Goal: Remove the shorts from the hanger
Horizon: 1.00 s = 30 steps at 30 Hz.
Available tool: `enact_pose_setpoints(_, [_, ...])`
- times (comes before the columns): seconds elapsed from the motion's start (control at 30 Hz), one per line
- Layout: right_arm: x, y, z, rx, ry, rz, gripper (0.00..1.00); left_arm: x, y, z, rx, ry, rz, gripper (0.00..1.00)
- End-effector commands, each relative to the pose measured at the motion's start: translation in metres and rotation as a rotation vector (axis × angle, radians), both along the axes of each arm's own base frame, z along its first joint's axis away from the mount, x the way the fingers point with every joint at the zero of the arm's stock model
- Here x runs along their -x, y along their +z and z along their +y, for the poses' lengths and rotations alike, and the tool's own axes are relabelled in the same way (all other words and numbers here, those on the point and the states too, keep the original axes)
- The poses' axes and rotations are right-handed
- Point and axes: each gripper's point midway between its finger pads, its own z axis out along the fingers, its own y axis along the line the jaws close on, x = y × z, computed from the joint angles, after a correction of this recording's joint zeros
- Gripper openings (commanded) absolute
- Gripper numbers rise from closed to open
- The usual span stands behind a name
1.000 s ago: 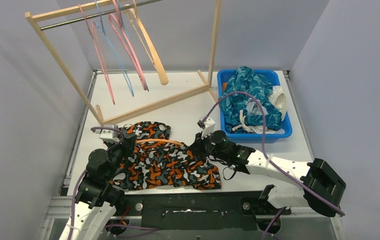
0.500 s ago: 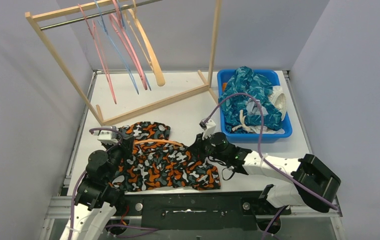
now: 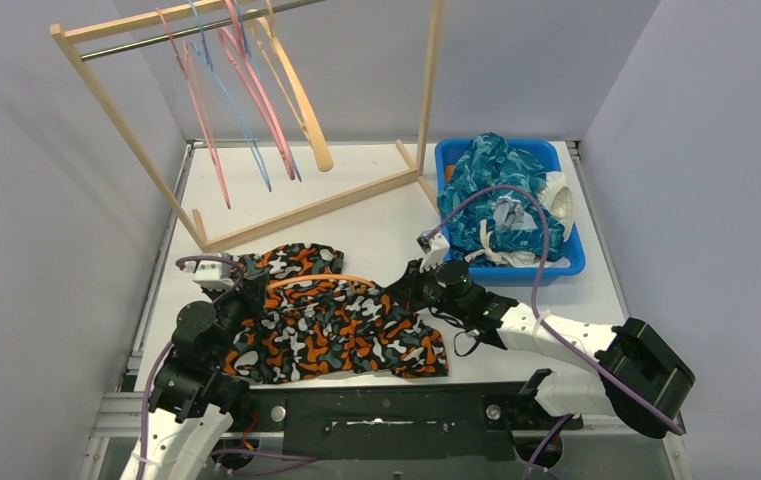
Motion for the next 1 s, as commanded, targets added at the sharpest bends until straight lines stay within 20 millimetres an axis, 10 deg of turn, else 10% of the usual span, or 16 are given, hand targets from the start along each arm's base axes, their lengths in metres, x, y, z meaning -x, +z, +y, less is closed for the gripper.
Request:
enact_pose_setpoints(0.0, [-0.012,-0.040,-0.048,0.168,-0.161,0.059,0.00,-0.006,0.063,0.029,0.030,0.158,-0.195,0.00])
enact_pose_setpoints(0.27, [-0.018,-0.035,-0.060,0.120,-0.217,0.062,0.00,-0.005,0.062,0.035,0.034,0.189,-0.191,0.00])
enact_pose_setpoints(0.47, [-0.006,-0.015,-0.021,0.094,-0.033,0.015,0.01,-0.010,0.058,0.008,0.021,0.044,-0.197,0.00])
enact_pose_setpoints(0.67, [-0.004,0.022,-0.012,0.065,0.007,-0.088,0.49,-0.016,0.047,-0.018,-0.004,-0.088,-0.147,0.00])
enact_pose_setpoints(0.97, [0.008,0.063,-0.037,0.094,0.079,-0.214,0.61,-0.012,0.050,-0.033,0.004,-0.182,-0.187,0.00])
